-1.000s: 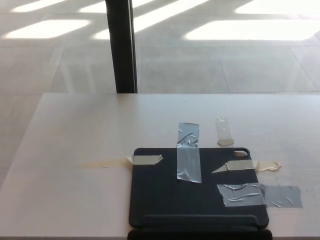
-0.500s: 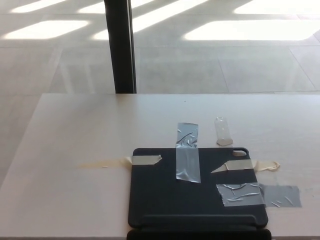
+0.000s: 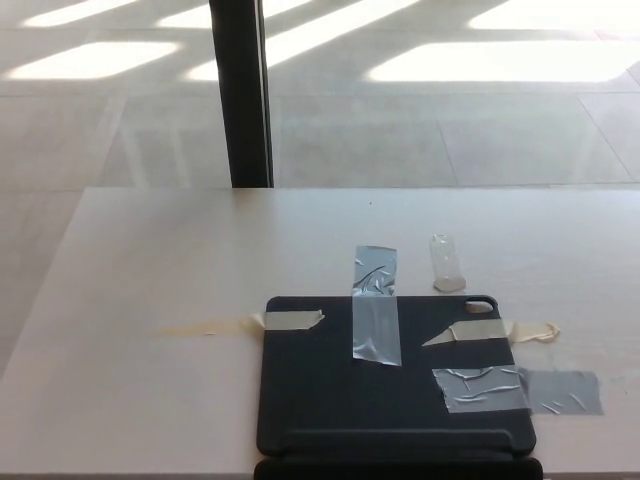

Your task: The robot uses its right hand to open a folded tablet cover kept in the middle of the desk

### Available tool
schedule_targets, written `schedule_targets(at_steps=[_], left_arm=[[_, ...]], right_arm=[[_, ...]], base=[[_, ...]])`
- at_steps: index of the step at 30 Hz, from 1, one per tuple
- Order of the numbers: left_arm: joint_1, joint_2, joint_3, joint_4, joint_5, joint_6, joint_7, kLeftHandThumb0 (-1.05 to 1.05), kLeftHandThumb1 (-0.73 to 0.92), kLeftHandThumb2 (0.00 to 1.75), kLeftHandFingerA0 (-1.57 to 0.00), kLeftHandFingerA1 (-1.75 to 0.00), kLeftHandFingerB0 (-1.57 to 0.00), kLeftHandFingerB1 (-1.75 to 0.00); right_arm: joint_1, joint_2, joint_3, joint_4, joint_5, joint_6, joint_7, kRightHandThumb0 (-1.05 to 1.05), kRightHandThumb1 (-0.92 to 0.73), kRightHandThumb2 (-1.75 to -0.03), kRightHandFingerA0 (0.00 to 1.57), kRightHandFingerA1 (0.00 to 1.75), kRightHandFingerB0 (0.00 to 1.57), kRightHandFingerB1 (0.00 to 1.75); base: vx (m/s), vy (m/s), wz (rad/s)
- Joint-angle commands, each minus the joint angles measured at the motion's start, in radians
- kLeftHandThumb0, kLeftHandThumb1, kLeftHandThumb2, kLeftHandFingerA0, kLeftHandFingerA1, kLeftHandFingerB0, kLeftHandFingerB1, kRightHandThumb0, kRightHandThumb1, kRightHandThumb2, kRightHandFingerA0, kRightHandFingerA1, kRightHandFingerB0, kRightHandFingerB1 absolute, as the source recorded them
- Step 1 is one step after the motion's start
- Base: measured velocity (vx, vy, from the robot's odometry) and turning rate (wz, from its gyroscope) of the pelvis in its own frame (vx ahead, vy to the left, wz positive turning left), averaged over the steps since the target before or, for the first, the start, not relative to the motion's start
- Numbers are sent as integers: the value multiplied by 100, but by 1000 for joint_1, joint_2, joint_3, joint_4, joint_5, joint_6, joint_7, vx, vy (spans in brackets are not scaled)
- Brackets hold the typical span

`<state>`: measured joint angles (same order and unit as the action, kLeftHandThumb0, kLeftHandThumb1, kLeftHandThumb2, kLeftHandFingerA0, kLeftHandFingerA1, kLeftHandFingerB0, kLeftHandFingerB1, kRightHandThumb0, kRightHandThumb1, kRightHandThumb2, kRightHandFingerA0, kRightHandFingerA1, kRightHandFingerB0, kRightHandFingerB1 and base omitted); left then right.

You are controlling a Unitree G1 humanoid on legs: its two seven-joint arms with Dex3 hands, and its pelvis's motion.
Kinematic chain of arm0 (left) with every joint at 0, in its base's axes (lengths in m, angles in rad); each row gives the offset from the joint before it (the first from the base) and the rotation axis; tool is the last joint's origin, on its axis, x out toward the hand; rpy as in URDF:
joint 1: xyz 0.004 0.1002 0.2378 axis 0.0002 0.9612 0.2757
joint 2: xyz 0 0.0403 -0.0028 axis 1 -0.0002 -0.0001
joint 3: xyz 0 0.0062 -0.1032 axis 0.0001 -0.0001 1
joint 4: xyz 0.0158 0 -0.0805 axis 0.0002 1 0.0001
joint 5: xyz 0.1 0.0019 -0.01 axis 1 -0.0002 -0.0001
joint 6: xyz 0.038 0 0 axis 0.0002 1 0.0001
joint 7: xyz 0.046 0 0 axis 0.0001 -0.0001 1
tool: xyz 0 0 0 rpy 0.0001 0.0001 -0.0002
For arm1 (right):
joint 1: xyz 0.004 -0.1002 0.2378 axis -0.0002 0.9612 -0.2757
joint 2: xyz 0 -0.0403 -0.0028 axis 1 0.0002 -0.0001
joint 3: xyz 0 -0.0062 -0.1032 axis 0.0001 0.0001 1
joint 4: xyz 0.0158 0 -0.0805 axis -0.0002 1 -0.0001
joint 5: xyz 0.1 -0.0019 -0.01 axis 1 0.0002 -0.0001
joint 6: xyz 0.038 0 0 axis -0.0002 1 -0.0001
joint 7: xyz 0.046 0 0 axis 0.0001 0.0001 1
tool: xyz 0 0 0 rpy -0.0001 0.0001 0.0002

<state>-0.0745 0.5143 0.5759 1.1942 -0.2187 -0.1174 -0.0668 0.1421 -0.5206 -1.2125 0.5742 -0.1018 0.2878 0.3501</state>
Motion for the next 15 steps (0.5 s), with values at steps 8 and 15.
schedule_targets(at_steps=[8, 15], left_arm=[[11, 19, 16, 24, -38, 44, -9, -73, 61, 58, -82, -78, -65, -69], [4, 21, 33, 28, -55, 62, -25, -72, 64, 59, -78, -79, -62, -68]], right_arm=[[-35, 109, -160, 259, 318, -178, -132, -76, -67, -60, 59, 54, 25, 39], [-28, 107, -86, 303, 303, -242, -155, -79, -68, -61, 53, 55, 29, 40]], base=[[0, 0, 0], [0, 0, 0]])
